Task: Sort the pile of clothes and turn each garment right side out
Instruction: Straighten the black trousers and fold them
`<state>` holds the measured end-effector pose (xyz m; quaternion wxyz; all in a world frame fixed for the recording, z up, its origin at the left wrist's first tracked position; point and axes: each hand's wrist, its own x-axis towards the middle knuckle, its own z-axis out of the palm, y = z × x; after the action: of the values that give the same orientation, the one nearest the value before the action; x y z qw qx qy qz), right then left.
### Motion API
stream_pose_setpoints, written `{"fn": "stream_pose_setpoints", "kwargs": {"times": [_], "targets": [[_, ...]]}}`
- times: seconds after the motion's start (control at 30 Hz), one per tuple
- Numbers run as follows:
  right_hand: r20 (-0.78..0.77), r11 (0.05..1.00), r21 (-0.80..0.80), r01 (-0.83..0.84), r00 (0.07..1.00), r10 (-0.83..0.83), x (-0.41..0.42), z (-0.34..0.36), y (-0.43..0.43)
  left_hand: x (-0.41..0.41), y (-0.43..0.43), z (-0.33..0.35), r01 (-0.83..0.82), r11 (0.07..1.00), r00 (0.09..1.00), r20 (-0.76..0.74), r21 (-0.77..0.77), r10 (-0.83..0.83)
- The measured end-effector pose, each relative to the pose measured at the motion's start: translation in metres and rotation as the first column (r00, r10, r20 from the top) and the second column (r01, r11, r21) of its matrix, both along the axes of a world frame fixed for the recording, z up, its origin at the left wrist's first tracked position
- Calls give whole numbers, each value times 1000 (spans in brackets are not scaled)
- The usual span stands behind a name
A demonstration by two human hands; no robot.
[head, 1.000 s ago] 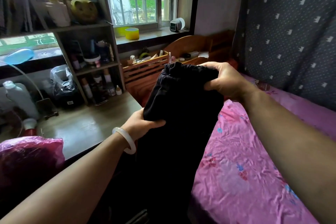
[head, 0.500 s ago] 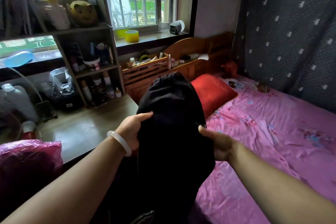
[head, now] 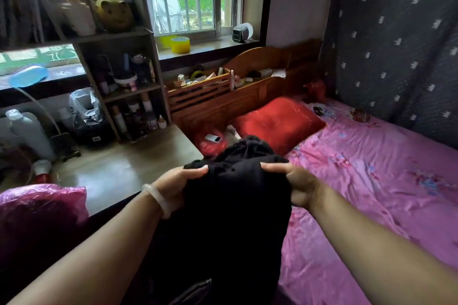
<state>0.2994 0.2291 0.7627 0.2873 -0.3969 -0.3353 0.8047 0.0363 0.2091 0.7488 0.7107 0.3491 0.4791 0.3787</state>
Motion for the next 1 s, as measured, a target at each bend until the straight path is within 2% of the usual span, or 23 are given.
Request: {"fn": "stream_pose_setpoints", "kwargs": {"times": [0.07,0.1,0.13,0.17,0.2,0.23,0.27,0.33,0.37,0.43,0.47,0.5,0.53,0.57,0.63,0.7,0.77,0.87,0.9,1.0], "targets": [[-320,999,6,54,946,-49,8,15,6,-5,9,11,-108,994,966,236,5,104],[-395,998,31,46,918,-30,10,19,6,-6,11,13,-99,995,953,290,10,92],[-358,997,66,46,934,-20,10,15,5,-3,9,9,-54,998,970,239,17,49],[-249,995,89,37,968,-14,10,9,4,1,4,2,19,1000,989,149,16,-21],[-147,996,86,15,989,-3,10,3,1,4,1,-7,72,997,997,39,24,-73],[-108,998,57,-15,994,21,10,-1,-3,6,-1,-10,95,995,995,-20,32,-95],[-132,1000,30,-11,991,14,10,-1,-5,6,-1,-11,61,998,998,21,36,-61],[-267,997,1,79,961,-76,13,3,-3,5,3,-6,-68,997,966,250,36,56],[-304,993,-5,116,946,-112,13,3,-3,4,5,-6,-77,997,947,316,29,64],[-150,996,13,92,985,-89,8,-6,-8,8,2,-13,26,1000,987,155,12,-28],[-39,998,22,54,998,-53,5,-10,-11,11,1,-17,38,999,998,50,13,-38],[23,999,34,24,999,-25,4,-14,-14,11,1,-22,17,1000,1000,7,11,-18],[20,998,38,46,999,-47,5,-15,-13,10,2,-21,-40,999,999,27,9,40],[-48,995,20,99,994,-98,8,-14,-10,10,4,-19,-101,995,991,88,6,100],[-168,984,-9,178,970,-177,12,-11,-4,9,7,-16,-96,995,981,167,11,93],[-56,992,1,124,991,-123,10,-16,-5,13,3,-17,-1,1000,995,100,1,1],[52,996,18,91,994,-92,8,-21,-4,14,5,-18,-20,1000,994,111,5,19],[-40,984,25,174,984,-173,9,-10,9,11,10,-11,-120,989,952,294,89,89],[-29,981,55,184,983,-183,8,-5,13,11,11,-11,-130,981,956,279,142,86],[98,961,144,234,963,-249,3,1,23,14,16,-13,-175,967,984,74,183,164]]}}
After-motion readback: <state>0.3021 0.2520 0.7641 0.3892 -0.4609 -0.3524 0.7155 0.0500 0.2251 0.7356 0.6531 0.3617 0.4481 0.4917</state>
